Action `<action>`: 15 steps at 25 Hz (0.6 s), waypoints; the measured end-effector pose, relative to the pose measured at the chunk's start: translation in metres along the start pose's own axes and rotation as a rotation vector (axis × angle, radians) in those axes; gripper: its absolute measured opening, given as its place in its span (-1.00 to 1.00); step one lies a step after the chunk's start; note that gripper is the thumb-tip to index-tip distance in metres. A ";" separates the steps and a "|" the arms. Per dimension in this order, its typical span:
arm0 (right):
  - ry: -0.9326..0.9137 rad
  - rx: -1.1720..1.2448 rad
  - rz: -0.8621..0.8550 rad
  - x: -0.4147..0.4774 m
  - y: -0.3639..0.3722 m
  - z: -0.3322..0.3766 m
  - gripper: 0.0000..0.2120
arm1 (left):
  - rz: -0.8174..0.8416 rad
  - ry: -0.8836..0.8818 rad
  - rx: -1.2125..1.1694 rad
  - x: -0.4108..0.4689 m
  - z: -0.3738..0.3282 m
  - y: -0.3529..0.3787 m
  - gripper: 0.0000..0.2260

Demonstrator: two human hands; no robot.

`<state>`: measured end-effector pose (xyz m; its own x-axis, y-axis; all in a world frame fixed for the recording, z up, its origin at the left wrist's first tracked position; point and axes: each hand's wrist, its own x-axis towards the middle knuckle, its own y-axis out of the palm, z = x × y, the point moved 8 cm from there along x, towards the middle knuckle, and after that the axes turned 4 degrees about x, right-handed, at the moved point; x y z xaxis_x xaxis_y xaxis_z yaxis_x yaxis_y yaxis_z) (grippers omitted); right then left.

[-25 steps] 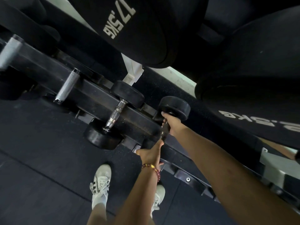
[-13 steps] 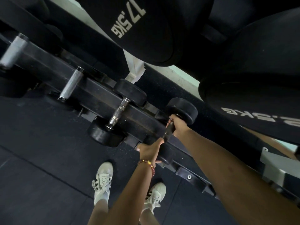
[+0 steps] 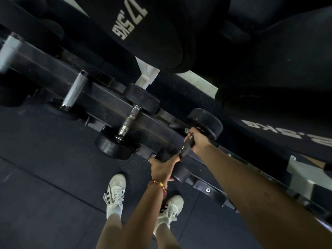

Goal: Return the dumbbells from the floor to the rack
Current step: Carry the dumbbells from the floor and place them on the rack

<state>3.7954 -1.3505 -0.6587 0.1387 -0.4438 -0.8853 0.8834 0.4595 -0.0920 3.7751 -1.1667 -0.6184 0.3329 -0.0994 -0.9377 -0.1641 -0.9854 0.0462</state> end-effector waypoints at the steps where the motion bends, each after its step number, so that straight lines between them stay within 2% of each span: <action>1: 0.002 0.000 -0.013 -0.001 0.000 0.001 -0.75 | 0.009 -0.008 0.013 0.000 0.000 -0.001 -0.41; 7: 0.013 0.052 -0.115 -0.004 -0.014 -0.012 -0.92 | 0.014 -0.005 0.080 0.010 0.004 -0.011 -0.37; 12: 0.050 0.080 -0.107 -0.009 -0.019 -0.016 -0.80 | -0.011 0.023 0.119 0.004 0.005 -0.015 -0.32; 15: 0.043 0.098 -0.056 -0.014 -0.011 -0.015 -0.73 | 0.049 -0.023 0.096 0.008 -0.004 -0.017 -0.44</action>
<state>3.7770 -1.3381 -0.6524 0.0702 -0.4320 -0.8991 0.9291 0.3564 -0.0986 3.7844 -1.1516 -0.6252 0.3010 -0.1426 -0.9429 -0.2683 -0.9615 0.0597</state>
